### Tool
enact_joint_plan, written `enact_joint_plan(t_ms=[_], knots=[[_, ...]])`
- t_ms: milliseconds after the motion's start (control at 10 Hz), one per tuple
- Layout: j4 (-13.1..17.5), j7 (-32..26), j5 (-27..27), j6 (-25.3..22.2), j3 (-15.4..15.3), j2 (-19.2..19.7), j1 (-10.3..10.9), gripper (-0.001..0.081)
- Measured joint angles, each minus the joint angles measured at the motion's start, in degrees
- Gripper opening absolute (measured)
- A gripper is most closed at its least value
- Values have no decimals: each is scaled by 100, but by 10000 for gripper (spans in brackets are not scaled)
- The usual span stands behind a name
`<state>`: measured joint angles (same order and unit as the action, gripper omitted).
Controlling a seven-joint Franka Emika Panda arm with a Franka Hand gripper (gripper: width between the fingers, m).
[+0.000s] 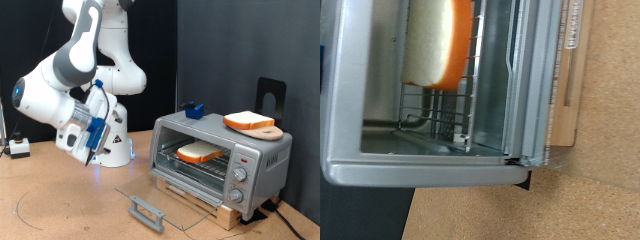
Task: Make a piece of toast with the oven
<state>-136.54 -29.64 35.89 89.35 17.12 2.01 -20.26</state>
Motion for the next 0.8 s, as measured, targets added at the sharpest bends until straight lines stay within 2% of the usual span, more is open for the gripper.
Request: enact_joint_plan(t_ms=[400, 800], knots=[[590, -411, 48, -27, 72, 958, -203, 810], [1185, -802, -251, -372, 74, 1804, -330, 810]])
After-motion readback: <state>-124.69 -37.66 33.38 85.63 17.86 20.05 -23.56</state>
